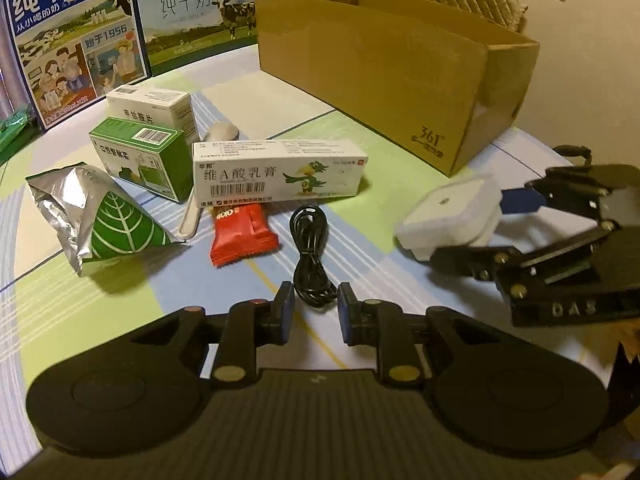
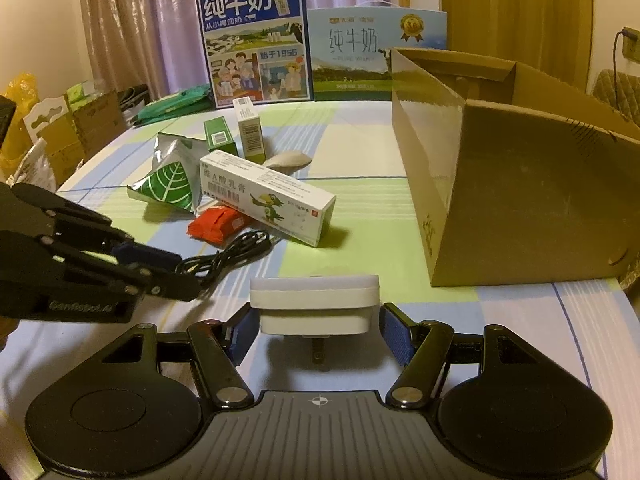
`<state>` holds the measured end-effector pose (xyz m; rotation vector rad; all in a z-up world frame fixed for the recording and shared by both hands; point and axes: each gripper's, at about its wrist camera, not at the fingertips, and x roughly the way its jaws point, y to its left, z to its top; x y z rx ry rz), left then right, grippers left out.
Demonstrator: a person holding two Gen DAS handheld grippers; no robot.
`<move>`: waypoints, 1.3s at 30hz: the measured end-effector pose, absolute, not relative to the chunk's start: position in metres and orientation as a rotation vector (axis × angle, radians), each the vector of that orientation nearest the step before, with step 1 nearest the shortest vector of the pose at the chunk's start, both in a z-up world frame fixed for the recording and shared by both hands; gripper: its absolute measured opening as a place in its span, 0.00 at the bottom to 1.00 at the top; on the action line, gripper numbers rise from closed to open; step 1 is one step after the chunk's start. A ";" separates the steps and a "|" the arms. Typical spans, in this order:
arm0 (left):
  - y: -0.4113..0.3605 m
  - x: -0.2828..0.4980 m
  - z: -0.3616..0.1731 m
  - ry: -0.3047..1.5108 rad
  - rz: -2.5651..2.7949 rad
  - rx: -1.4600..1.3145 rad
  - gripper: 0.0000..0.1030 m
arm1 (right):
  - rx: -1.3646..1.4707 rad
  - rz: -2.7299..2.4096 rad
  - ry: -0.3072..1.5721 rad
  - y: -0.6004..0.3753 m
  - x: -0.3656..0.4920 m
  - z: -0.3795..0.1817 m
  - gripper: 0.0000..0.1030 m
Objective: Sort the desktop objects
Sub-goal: 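Grasp the black cable with the left tool while the right tool holds the plug, then carry both items to the cardboard box and open the left tool to drop the cable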
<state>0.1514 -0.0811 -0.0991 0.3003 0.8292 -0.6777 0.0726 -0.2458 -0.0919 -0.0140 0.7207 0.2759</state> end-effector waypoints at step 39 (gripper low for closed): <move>-0.081 0.152 -0.107 0.865 -0.593 0.252 0.12 | 0.001 0.263 0.696 -0.245 0.080 -0.094 0.61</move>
